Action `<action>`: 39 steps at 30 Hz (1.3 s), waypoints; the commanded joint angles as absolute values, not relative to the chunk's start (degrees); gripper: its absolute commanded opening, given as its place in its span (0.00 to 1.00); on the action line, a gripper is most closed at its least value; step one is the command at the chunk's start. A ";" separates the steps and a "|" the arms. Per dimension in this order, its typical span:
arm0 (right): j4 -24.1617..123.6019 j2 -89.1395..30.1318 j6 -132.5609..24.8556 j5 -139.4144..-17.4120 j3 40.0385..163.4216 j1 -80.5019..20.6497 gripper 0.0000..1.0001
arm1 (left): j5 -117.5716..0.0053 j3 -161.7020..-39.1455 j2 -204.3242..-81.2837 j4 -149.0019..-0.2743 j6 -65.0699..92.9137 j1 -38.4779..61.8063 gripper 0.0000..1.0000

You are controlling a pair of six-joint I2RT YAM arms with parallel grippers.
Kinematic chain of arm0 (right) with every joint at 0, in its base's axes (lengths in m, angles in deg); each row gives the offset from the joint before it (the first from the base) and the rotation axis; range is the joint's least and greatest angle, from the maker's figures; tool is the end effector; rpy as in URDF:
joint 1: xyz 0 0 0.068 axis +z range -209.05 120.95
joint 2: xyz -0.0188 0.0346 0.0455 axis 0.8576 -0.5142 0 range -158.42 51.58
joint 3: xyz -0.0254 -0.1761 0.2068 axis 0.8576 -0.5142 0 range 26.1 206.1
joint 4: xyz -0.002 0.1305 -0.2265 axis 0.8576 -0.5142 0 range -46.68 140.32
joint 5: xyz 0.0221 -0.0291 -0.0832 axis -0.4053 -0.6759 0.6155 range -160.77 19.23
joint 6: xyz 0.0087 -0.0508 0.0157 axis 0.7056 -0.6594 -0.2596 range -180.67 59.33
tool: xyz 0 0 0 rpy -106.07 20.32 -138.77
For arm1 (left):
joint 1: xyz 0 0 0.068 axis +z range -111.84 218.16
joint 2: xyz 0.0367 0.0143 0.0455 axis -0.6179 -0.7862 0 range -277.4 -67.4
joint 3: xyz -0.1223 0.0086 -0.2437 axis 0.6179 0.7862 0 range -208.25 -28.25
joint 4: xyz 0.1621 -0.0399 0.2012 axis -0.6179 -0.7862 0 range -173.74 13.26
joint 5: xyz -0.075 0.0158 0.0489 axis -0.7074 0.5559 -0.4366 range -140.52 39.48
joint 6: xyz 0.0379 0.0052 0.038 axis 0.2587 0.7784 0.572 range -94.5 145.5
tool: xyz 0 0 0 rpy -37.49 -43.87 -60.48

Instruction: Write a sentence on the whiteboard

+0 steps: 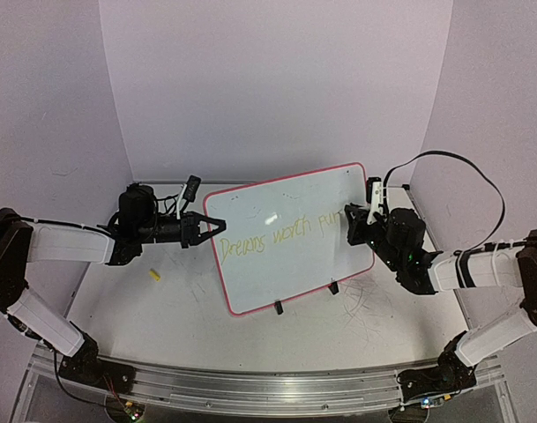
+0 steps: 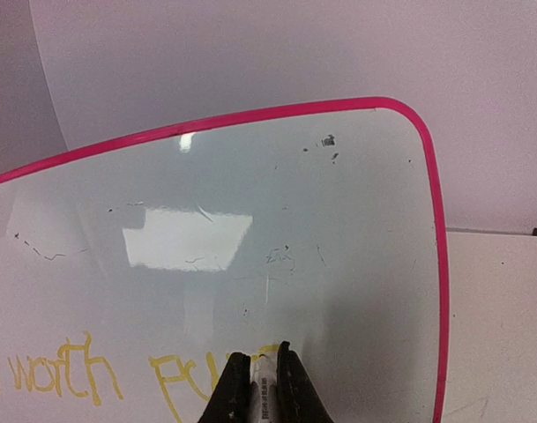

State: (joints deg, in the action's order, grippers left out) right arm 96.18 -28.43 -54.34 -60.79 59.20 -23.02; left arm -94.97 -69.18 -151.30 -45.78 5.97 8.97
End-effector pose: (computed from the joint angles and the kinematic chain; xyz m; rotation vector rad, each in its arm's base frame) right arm 0.2416 0.1681 0.2336 -0.2775 1.5815 0.4375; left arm 0.2580 -0.1727 0.2322 0.7500 1.7554 -1.2798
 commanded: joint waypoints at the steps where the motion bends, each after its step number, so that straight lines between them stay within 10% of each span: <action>1: 94.91 -26.90 -53.54 -58.30 58.66 -23.16 0.00 | -90.00 -69.13 -150.70 -50.71 12.32 9.86 0.00; 39: 94.28 -27.93 -51.34 -60.64 60.23 -22.16 0.00 | -89.74 -69.30 -150.33 -51.02 12.32 9.86 0.00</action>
State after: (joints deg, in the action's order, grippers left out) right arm 93.14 -27.71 -51.99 -59.68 58.12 -22.37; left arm -94.68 -69.18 -150.92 -46.58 5.91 8.95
